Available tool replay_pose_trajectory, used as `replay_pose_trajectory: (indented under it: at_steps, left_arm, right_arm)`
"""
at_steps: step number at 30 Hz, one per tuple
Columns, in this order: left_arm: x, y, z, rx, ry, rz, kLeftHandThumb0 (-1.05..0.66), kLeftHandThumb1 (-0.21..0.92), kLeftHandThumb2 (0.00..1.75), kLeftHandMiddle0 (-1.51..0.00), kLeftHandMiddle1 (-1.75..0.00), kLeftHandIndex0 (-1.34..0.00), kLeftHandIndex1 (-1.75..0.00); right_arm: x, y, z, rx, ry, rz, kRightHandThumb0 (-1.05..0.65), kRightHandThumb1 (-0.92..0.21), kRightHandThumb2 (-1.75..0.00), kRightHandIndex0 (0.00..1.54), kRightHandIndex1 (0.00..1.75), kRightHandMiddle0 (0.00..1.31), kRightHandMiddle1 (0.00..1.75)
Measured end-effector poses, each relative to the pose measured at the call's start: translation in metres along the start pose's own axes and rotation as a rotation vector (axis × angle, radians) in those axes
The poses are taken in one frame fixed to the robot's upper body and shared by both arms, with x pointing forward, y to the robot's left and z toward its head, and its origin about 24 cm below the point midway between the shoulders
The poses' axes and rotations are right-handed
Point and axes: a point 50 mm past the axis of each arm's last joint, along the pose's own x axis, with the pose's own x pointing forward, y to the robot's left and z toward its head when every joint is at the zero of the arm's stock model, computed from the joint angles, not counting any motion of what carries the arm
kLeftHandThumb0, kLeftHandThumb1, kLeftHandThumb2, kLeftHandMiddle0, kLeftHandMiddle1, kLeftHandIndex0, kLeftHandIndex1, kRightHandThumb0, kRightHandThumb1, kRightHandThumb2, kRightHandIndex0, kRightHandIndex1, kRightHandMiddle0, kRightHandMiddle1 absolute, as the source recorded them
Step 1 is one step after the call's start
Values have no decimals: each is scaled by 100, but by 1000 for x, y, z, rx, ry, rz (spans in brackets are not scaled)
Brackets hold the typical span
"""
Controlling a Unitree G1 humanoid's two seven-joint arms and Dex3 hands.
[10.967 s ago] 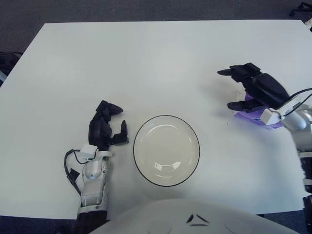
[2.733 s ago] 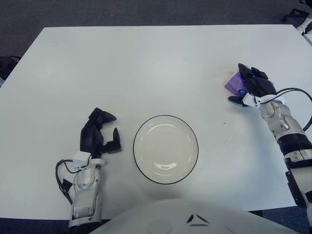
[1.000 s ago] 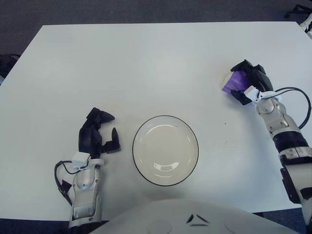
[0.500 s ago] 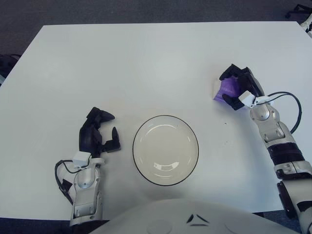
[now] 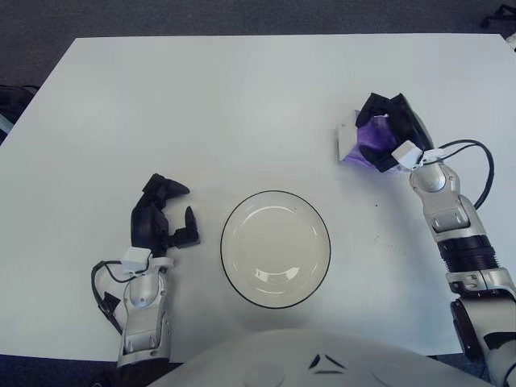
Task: Put the tissue paper into the plate.
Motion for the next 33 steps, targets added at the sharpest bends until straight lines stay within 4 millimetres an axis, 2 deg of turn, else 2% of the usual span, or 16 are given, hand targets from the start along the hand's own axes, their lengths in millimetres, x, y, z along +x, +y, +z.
replay_pose_trajectory:
  at_steps: [10,33]
  left_arm:
    - [0,0,0,8,-4,10,-1,-2,168,-86,-175,-67,-167]
    - [0,0,-2,-12,-24,16,-1,0,165,-83,-175,-67,-165]
  right_arm:
    - [5,-15,17,13,-108,-51,0,9,-172,97,158,68,175]
    - [8,-31,53,37,-245,-85,0,10,-174,96,163,70,175]
